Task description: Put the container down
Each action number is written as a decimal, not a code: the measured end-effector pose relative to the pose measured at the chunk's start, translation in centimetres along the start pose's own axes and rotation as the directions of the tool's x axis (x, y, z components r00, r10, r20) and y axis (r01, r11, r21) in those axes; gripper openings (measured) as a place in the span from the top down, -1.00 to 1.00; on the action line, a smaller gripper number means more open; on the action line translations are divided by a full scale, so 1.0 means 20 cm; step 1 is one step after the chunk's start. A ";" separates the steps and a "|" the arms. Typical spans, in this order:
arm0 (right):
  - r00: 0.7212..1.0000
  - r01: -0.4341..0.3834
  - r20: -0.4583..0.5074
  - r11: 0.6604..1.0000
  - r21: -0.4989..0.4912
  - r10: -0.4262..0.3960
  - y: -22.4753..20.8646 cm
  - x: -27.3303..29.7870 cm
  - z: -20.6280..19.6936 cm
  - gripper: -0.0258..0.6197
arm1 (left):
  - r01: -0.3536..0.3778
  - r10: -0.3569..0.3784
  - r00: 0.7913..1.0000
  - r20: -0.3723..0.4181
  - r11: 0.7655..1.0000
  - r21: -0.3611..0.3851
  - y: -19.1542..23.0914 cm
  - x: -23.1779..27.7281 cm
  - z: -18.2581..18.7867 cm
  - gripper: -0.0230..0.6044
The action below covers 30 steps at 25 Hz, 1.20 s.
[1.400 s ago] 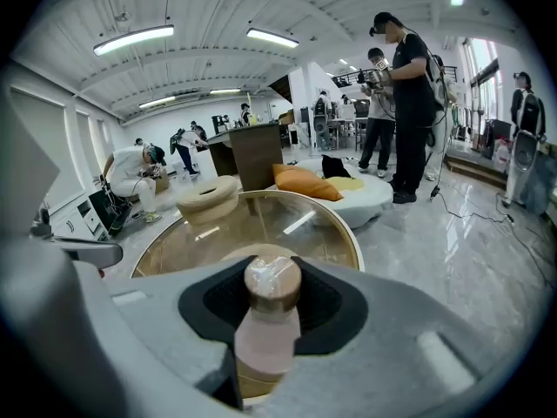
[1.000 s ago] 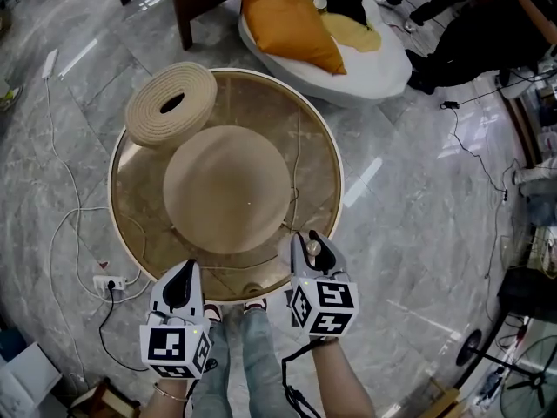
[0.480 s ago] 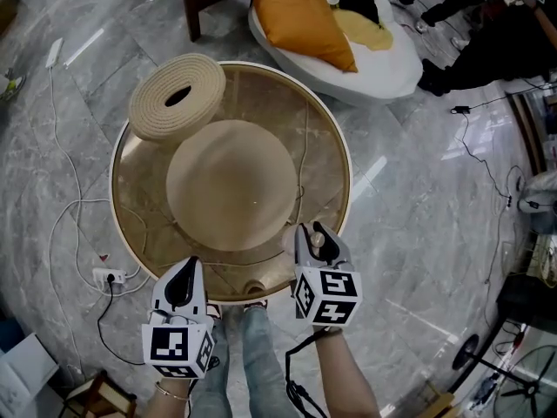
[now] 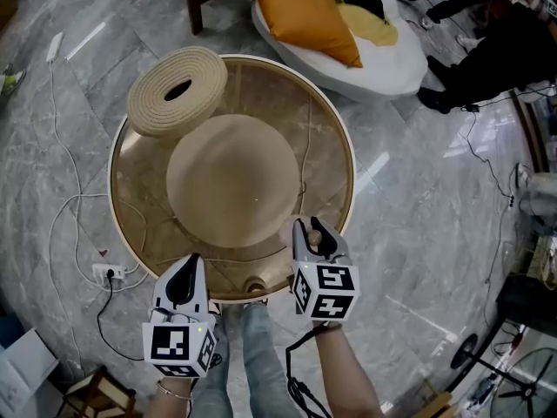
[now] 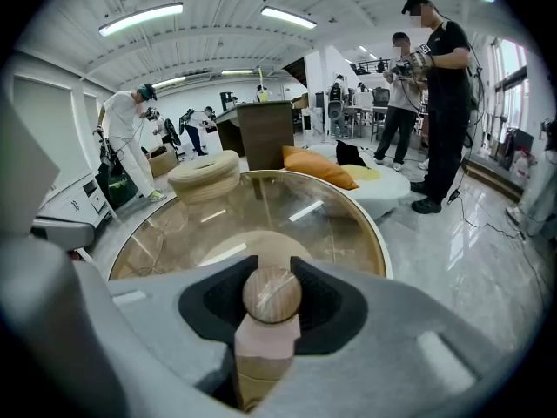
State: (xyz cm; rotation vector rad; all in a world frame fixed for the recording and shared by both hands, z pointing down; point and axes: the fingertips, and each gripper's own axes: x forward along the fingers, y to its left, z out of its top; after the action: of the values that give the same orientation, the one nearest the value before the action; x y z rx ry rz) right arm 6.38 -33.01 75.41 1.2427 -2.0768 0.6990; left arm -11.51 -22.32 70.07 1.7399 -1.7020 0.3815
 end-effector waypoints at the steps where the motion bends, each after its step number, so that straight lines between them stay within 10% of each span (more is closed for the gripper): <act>1: 1.000 -0.001 0.000 1.000 -0.001 0.001 0.00 0.00 0.00 0.55 | 0.000 0.000 1.000 0.000 1.000 0.000 0.00 0.00 0.00 0.92; 30: 1.000 0.010 0.015 0.995 -0.098 -0.009 0.06 0.02 -0.02 0.55 | 0.000 0.000 1.000 0.000 1.000 -0.006 0.01 0.01 -0.02 0.92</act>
State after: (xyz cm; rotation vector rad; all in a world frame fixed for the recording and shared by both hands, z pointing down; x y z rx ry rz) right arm 5.23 -32.47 75.90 1.2054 -2.0897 0.5779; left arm -11.64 -22.12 70.54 1.7354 -1.7015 0.3763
